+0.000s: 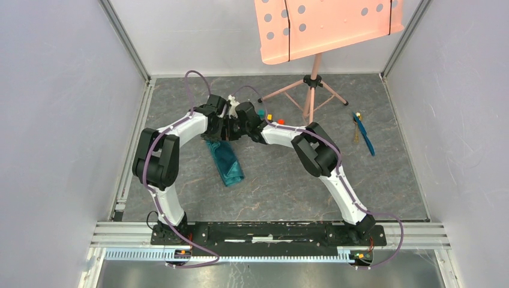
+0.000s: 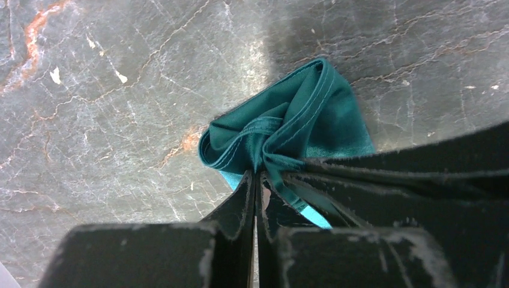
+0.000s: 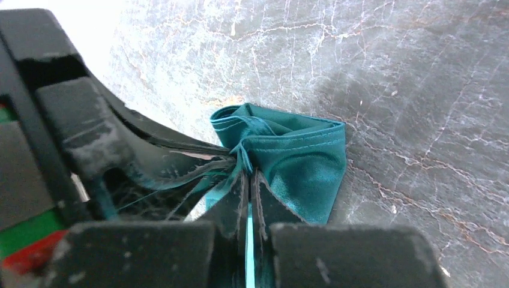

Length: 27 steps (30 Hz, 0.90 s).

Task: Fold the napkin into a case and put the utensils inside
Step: Insert the folded napkin into the top corner of the smaller rectangle at the center of the board.

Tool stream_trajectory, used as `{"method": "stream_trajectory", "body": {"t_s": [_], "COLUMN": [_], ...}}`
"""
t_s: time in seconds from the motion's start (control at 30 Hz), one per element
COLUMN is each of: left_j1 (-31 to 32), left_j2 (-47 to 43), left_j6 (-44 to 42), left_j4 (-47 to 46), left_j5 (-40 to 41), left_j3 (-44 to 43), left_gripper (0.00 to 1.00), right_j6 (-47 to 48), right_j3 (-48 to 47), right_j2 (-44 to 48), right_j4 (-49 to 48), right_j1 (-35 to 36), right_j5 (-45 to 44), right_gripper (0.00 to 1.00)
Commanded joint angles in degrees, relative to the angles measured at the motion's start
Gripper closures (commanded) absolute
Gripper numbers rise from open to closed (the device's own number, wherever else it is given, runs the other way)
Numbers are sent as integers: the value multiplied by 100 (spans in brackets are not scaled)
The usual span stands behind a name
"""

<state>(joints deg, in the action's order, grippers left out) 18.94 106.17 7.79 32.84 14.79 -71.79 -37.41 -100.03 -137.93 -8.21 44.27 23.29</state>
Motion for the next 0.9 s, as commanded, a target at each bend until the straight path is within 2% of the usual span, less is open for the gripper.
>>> {"method": "stream_trajectory", "body": {"t_s": [0.0,0.33,0.53,0.67,0.77,0.87], "left_j1": [-5,-66,-128,-158,-154,-154], "left_j2": [-445,-536,-576,-554,-517,-476], "left_j6": [-15,73,49,47,107,126], "left_j4": [-217,-151,-207,-217,-217,-206], "left_j5": [-363,-424,-393,-481,-538,-520], "left_j3": [-11,4,42,33,66,110], "left_gripper": [98,98,98,98,98,98], "right_j6": [-169,-142,-188,-393,-631,-1356], "right_j3": [-105,42,503,624,351,481], "right_j2": [-219,-283,-163,-266,-537,-702], "right_j4": [-149,-333,-681,-1180,-1607,-2731], "right_j1": [166,209,300,313,312,256], "right_j5": [42,241,434,615,835,1093], "right_gripper": [100,100,100,100,100,98]}}
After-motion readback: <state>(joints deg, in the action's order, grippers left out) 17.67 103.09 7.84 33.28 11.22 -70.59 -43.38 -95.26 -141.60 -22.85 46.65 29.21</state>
